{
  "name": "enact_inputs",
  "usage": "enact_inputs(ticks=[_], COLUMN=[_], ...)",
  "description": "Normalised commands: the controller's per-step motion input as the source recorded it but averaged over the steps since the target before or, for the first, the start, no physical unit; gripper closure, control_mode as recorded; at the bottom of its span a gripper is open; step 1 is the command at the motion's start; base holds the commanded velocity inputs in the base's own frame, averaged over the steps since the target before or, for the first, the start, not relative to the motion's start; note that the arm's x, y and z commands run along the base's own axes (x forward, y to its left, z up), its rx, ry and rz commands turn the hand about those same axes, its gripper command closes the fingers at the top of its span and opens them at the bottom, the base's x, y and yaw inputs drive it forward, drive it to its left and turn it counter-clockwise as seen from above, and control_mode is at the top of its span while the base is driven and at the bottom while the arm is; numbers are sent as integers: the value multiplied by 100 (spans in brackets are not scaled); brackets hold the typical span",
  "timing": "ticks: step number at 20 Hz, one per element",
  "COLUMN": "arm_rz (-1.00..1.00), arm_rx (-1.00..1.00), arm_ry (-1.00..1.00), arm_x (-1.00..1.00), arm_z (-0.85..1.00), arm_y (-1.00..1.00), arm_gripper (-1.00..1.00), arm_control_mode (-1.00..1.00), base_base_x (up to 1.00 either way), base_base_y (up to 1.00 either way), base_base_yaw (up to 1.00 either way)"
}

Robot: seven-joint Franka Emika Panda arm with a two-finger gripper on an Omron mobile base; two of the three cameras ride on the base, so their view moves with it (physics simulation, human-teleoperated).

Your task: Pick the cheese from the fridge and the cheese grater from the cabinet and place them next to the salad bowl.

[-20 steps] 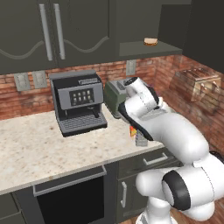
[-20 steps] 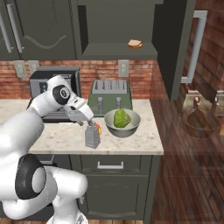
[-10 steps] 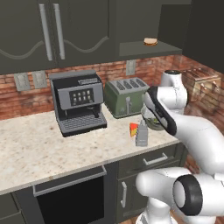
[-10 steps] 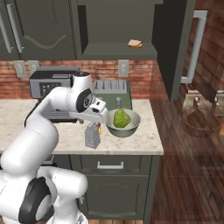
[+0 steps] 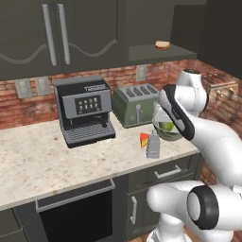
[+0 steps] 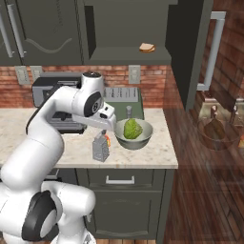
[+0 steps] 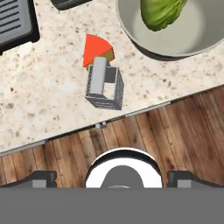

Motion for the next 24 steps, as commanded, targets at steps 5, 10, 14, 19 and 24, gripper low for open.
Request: enact_inputs(ticks=[5,10,14,19,24], arm_rz=[0,0,0,0,0], arm_rx=[-8,0,0,0,0], arm_ry=[-10,-7,-14,-13,-10], arm_x=[-7,-27,-57,-61,-62], arm_z=[-15,20,17,30,49], arm_y=[4,0,0,0,0], arm_gripper=[-100,-100,-100,-100,-100], arm_control_mode=[-100,-100,-100,-100,-100], base_base_x=[0,0,0,0,0], base_base_y=[0,0,0,0,0], base_base_yaw=[0,0,0,0,0])
